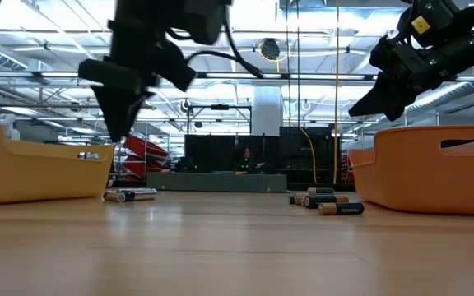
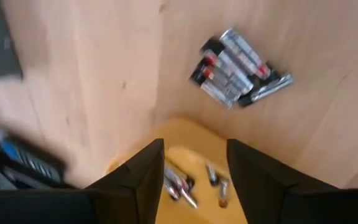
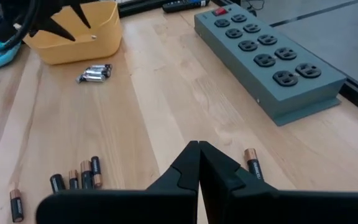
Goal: Sort batteries
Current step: Put the black battery into the orange bin
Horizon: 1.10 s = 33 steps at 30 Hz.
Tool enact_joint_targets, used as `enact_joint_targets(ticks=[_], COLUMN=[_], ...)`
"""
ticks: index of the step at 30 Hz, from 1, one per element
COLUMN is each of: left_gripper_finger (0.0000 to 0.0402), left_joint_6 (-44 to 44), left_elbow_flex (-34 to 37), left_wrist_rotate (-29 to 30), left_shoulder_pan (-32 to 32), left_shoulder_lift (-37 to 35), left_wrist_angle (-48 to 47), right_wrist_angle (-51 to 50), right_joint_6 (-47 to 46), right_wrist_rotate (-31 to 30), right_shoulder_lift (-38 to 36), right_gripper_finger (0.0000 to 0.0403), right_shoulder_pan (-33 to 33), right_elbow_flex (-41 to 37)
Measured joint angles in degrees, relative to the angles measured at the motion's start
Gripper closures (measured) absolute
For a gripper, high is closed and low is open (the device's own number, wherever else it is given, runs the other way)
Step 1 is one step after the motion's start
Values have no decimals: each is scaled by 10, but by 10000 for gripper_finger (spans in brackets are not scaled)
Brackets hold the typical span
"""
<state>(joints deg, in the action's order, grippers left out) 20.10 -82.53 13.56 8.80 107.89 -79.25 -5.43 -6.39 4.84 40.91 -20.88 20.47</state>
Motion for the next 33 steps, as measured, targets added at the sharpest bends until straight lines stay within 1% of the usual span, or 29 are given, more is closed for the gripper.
enact_joint_targets(ticks=[4,5,7,9,11,15,19,22,27,30,33], left_gripper_finger=[239,243,245,246,246,246,246,246,246,246,246], left_joint_6=[-87,-98,-96,-63,-33,20,106,151,171,166,129], left_elbow_flex=[-25,-25,-25,-25,-25,-25,-22,-21,-21,-23,-36], left_wrist_rotate=[-2,-5,-31,-71,-97,-117,-165,-168,-167,-131,-98], left_shoulder_pan=[0,0,-8,-26,-43,-66,-95,-103,-103,-102,-99], left_shoulder_lift=[40,45,53,59,62,61,61,61,61,61,61], left_wrist_angle=[23,32,56,86,104,133,136,136,139,151,165], right_wrist_angle=[-4,-4,-4,-4,-4,-4,-4,-4,-4,-4,-4], right_joint_6=[8,9,10,11,11,11,11,11,15,23,36], right_wrist_rotate=[0,0,0,0,0,0,0,0,-1,-3,-4], right_shoulder_lift=[2,2,2,2,2,2,2,2,2,2,2], right_gripper_finger=[403,403,403,403,403,403,403,403,403,403,403], right_shoulder_pan=[0,0,0,0,0,0,0,0,0,0,8], right_elbow_flex=[0,0,0,0,0,0,0,0,0,0,0])
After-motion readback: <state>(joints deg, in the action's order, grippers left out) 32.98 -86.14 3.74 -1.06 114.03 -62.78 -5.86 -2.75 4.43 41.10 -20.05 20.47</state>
